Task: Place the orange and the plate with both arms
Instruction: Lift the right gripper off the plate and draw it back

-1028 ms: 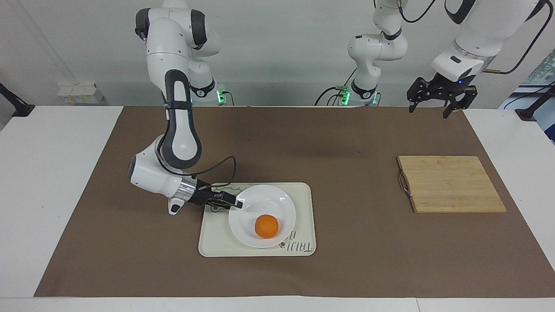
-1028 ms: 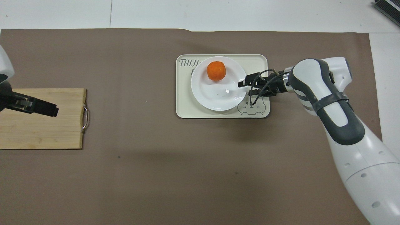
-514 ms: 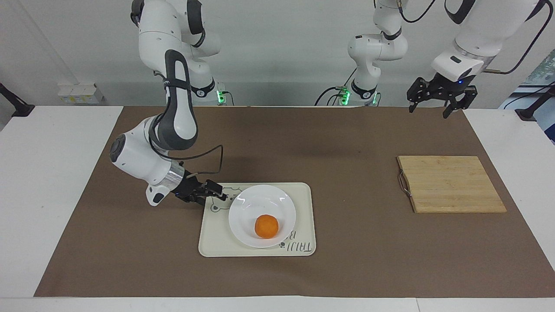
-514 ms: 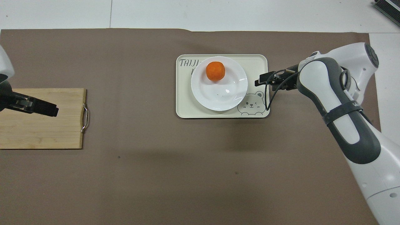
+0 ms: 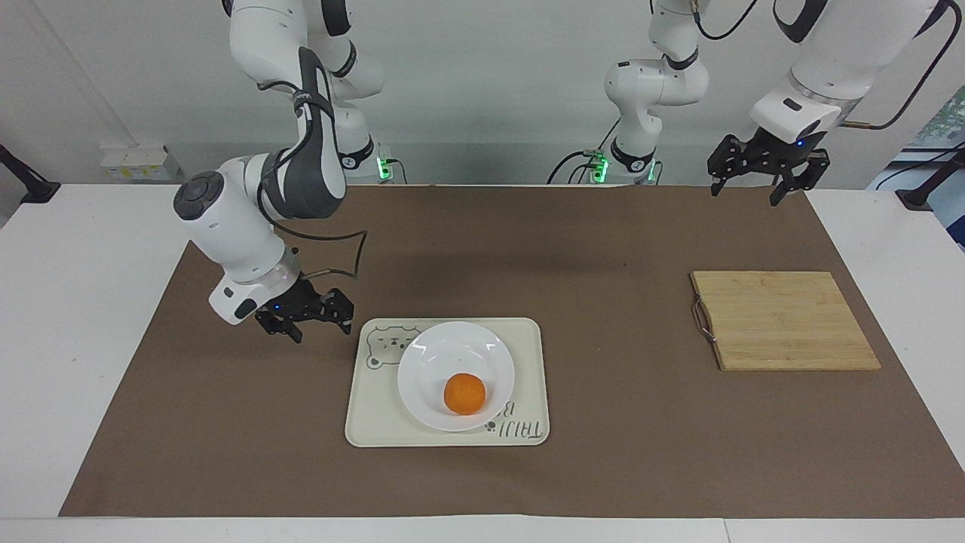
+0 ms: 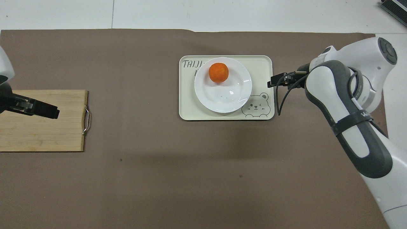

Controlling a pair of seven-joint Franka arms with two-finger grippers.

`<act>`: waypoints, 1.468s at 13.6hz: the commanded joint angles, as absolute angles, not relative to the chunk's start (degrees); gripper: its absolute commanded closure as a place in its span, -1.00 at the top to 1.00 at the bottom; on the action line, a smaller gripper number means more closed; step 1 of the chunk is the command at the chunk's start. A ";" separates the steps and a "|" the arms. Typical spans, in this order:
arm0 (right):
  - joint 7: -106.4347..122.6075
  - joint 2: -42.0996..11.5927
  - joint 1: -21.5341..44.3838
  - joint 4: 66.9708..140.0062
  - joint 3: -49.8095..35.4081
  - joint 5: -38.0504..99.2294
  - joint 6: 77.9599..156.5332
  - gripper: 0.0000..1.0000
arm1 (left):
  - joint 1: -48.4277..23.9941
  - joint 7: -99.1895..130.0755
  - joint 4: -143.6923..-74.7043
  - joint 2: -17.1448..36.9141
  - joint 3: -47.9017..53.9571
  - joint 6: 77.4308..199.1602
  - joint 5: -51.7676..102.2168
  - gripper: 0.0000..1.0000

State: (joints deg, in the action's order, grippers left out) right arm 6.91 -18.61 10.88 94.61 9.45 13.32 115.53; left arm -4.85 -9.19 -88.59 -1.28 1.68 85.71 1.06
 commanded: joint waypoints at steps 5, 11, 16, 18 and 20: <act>-2.81 -10.47 9.85 95.80 9.14 6.34 103.19 1.00 | -5.10 -9.23 -90.17 -2.81 1.41 85.34 0.88 1.00; -0.62 -4.58 4.67 96.41 9.05 3.08 94.67 1.00 | -4.83 -9.05 -89.91 -2.81 1.49 84.46 0.88 1.00; 4.38 -1.15 -0.25 100.89 9.05 2.02 92.20 1.00 | -4.31 -9.23 -89.65 -2.81 1.41 84.55 0.88 1.00; 6.06 -0.27 -2.02 101.34 9.05 1.93 92.11 1.00 | -4.31 -9.23 -89.74 -2.81 1.41 84.46 0.88 1.00; 6.42 1.49 -2.02 100.64 9.05 -0.69 92.11 1.00 | -4.31 -9.14 -89.74 -2.81 1.41 84.55 0.88 1.00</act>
State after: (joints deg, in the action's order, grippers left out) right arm 5.46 -1.82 -1.69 99.13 9.69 2.33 91.88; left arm -4.74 -9.14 -88.68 -1.49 1.29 84.95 1.06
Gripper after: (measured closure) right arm 0.000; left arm 0.000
